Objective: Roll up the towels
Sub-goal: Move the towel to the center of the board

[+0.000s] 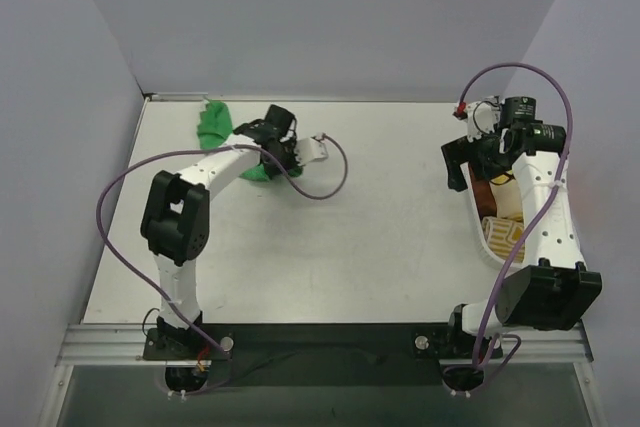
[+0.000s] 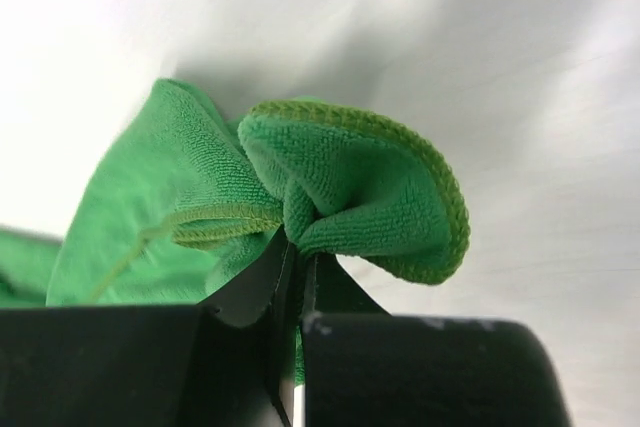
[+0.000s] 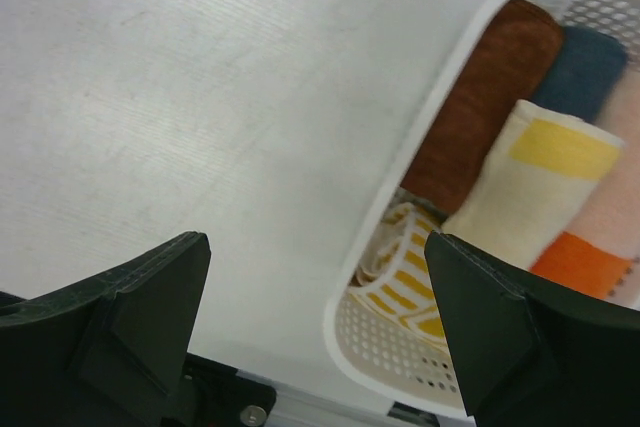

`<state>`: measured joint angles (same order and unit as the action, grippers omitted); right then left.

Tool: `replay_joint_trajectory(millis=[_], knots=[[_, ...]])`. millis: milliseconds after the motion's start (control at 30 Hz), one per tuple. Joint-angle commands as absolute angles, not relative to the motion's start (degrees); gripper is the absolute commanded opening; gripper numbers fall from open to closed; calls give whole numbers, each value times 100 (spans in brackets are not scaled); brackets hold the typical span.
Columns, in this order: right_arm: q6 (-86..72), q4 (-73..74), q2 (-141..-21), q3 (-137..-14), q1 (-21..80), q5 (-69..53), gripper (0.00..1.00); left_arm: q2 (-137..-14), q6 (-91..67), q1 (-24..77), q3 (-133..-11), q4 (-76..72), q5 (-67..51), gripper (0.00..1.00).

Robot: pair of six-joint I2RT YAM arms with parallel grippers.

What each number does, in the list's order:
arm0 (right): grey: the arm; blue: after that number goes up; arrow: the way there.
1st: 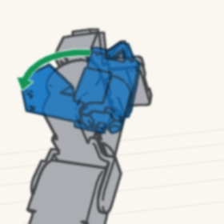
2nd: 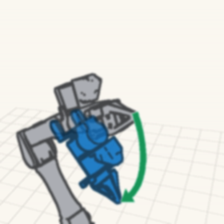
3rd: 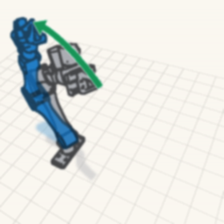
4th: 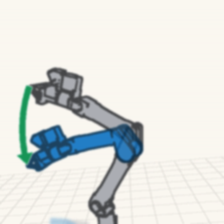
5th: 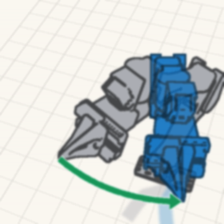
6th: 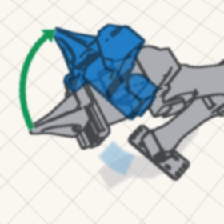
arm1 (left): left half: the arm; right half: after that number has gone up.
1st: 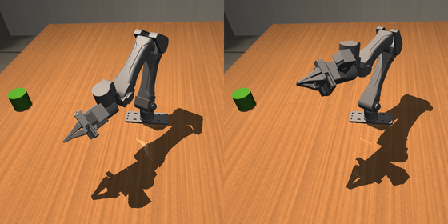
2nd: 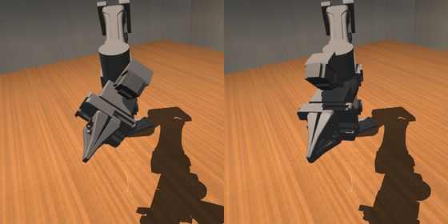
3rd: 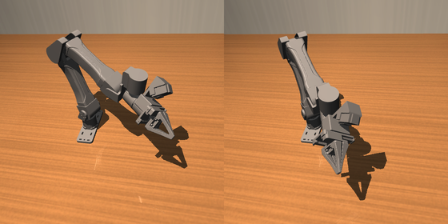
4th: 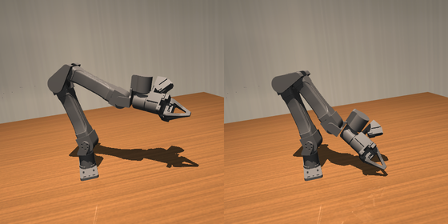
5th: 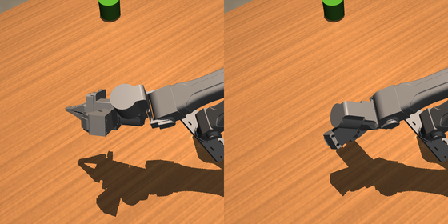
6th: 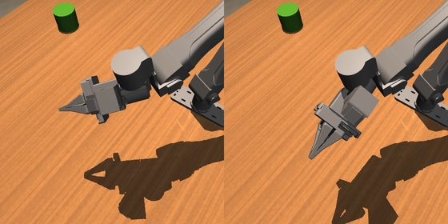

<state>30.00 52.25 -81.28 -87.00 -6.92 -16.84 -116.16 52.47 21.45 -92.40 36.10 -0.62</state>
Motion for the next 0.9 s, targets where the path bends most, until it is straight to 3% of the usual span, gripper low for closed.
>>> replay_joint_trajectory(millis=[0, 33, 67, 100, 133, 167, 300, 367, 600, 867], knots=[[2953, 5484, -8253, -8211, -659, -2890, 94, -10978, 3413, 3118, -9149, 5138, -1498, 0], [3014, 5493, -8288, -8096, -659, -3283, 94, -10943, 3140, 3573, -9210, 5281, -1747, 4], [3067, 5484, -8323, -7947, -633, -3426, 94, -10916, 2537, 3725, -9281, 5378, -1975, 32], [3024, 5484, -8358, -7789, -607, -3515, 93, -10881, 2235, 3814, -9377, 5483, -2473, 50], [2945, 5519, -8498, -7778, -554, -3629, 92, -10750, 1980, 3823, -9404, 5510, -2705, 78], [2875, 5572, -8577, -7796, -519, -3673, 91, -10636, 1586, 3788, -9404, 5519, -2872, 86], [2663, 5616, -8710, -7840, -431, -3779, 89, -10047, 1687, 3254, -9212, 5371, -3102, 87], [2479, 5564, -8797, -7822, -361, -3832, 83, -10002, 1932, 2685, -9114, 5335, -3453, 86], [2760, 5616, -8754, -7111, -141, -3558, 72, -10941, 1504, 1303, -9570, 4870, -3560, 69], [2031, 4545, -9158, -6636, 842, -3657, 57, -11514, 914, 1274, -10081, 4421, -3094, 62]])
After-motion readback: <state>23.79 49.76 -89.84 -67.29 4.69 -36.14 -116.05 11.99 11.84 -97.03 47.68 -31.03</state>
